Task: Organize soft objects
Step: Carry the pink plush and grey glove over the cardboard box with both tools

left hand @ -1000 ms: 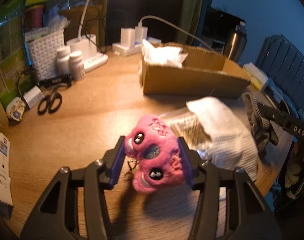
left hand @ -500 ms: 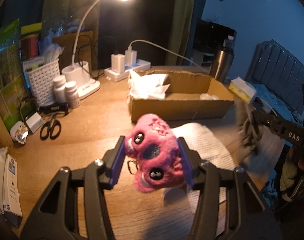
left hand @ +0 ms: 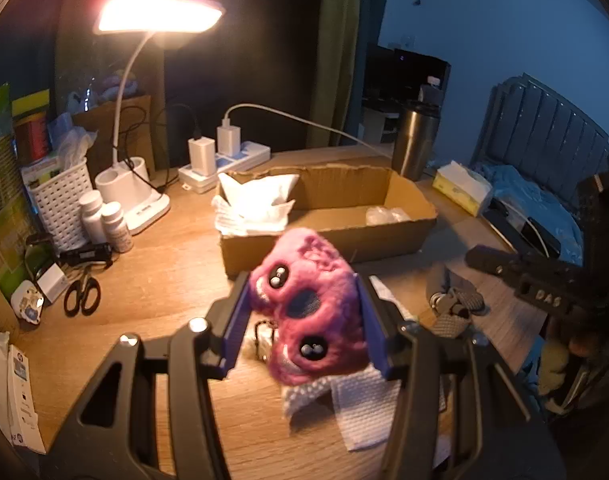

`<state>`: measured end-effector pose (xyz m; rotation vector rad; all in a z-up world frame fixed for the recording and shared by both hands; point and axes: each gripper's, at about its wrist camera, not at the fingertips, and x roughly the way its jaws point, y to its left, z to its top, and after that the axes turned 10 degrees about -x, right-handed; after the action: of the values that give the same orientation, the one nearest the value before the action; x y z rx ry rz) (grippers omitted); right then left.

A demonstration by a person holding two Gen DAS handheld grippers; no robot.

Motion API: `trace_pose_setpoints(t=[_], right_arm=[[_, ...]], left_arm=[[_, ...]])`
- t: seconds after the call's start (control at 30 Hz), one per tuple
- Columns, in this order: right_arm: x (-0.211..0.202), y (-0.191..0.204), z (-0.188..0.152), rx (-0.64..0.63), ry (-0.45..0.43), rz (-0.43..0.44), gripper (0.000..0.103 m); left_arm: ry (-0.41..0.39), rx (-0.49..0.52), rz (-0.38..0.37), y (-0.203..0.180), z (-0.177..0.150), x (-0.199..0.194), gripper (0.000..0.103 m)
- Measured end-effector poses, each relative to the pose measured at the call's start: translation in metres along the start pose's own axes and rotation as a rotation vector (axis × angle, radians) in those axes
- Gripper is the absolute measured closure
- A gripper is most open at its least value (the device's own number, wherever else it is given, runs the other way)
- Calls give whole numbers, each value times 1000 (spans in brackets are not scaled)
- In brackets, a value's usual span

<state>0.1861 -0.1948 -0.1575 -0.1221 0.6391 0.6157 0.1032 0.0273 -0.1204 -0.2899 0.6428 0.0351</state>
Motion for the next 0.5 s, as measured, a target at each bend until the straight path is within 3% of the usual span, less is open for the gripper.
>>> trace_pose_setpoints(t=[0.2,0.27,0.33,0.5], right_arm=[[15,0,-12,7,62,-15,83],[20,-1,-16,14,87,-26,66],[25,-4,-19,21,106,-29,60],[37,-9,-24,24,146,-46,60]], left_arm=[[17,6,-2,-5,-5,6,51],[26,9,-5,-7,-7,9,51],[33,10,-9,-9,-8,13,51],[36,19,-15,-14,-5,18,51]])
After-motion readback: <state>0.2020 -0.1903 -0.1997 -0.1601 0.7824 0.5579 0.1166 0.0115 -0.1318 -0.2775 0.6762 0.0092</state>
